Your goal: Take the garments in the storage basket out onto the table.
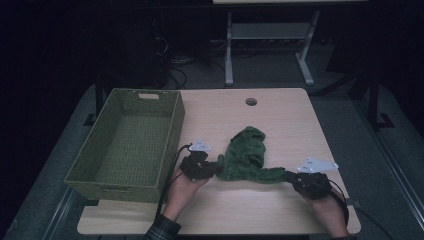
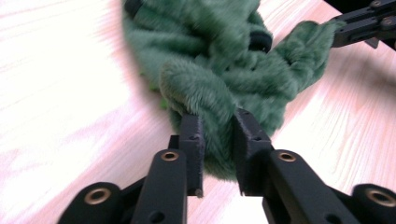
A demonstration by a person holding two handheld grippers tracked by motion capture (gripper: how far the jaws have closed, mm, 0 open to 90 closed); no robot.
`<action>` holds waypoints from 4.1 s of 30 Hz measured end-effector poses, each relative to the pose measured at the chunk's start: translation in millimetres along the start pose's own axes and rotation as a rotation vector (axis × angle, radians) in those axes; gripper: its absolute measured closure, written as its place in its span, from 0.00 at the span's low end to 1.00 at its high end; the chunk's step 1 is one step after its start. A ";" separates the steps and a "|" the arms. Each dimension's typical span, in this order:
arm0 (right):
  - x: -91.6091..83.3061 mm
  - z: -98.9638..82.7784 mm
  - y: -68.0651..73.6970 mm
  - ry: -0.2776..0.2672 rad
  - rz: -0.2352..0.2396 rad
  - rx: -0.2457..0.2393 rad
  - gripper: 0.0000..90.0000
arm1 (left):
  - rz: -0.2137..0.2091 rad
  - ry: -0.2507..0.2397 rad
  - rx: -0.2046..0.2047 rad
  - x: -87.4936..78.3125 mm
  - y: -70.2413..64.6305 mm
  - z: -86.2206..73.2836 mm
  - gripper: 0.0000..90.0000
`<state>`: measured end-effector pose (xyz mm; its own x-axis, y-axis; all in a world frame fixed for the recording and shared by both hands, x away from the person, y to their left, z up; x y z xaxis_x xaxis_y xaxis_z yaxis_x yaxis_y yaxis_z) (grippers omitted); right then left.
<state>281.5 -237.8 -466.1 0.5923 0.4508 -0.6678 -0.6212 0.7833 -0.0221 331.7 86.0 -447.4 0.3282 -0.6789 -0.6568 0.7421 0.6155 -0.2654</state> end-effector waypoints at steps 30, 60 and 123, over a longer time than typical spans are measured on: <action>31.5 5.2 -3.2 0.101 0.082 -0.025 0.99 | -0.012 0.168 0.071 31.7 -5.7 -14.1 0.97; 20.8 18.8 27.2 0.034 0.145 -0.013 0.87 | -0.054 0.068 0.098 4.8 -11.2 7.7 0.76; 27.7 56.3 -12.6 -0.011 0.032 0.037 0.92 | 0.005 0.058 0.048 14.4 18.9 29.4 0.96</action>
<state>334.7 -211.1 -442.4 0.5781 0.4803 -0.6596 -0.6204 0.7838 0.0269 367.6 76.0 -441.1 0.2990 -0.6506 -0.6981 0.7678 0.5984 -0.2289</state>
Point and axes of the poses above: each handheld gripper's, and its own axes: x roughly forward along the jaws, z roughly out of its top, y roughly to its left, the point moved 3 cm from there along x, roughly forward along the jaws
